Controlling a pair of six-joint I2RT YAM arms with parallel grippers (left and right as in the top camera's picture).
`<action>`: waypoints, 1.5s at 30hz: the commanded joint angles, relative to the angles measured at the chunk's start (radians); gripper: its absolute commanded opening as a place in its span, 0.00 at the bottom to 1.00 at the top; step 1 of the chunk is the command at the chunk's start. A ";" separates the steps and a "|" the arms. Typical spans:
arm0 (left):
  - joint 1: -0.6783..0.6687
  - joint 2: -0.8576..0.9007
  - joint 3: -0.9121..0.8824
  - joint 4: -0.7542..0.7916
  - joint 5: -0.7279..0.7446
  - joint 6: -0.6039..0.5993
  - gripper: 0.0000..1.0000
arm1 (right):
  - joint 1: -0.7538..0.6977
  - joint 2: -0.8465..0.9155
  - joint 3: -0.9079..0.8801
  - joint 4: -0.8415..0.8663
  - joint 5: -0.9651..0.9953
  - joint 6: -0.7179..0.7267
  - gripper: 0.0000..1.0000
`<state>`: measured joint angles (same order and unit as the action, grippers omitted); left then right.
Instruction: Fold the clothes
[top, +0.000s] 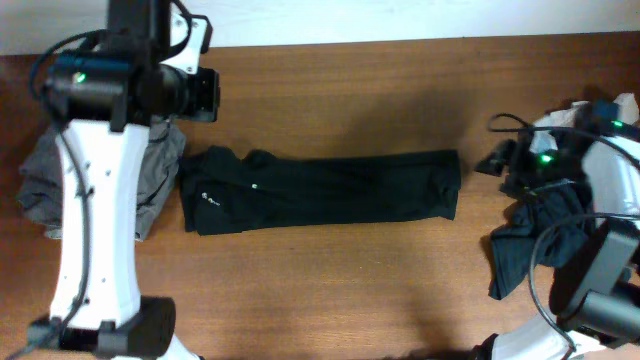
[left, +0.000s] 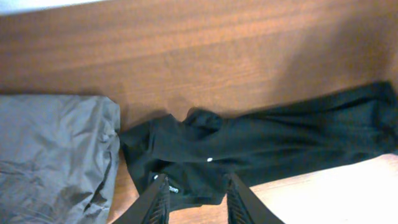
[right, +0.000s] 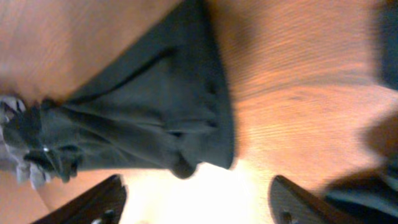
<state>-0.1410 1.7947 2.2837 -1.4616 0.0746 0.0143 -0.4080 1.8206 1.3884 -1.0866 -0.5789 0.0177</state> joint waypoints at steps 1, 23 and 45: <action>0.000 -0.026 0.010 0.000 0.003 0.009 0.31 | 0.075 0.035 0.002 0.027 0.016 -0.042 0.84; 0.000 -0.030 0.010 -0.048 0.003 0.009 0.32 | 0.116 0.280 -0.006 0.155 -0.016 -0.119 0.85; 0.000 -0.030 0.010 -0.043 0.003 0.009 0.32 | 0.116 0.323 -0.015 0.066 -0.106 -0.201 0.18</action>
<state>-0.1410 1.7672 2.2864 -1.5070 0.0746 0.0143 -0.2947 2.1315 1.3827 -1.0214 -0.6830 -0.1665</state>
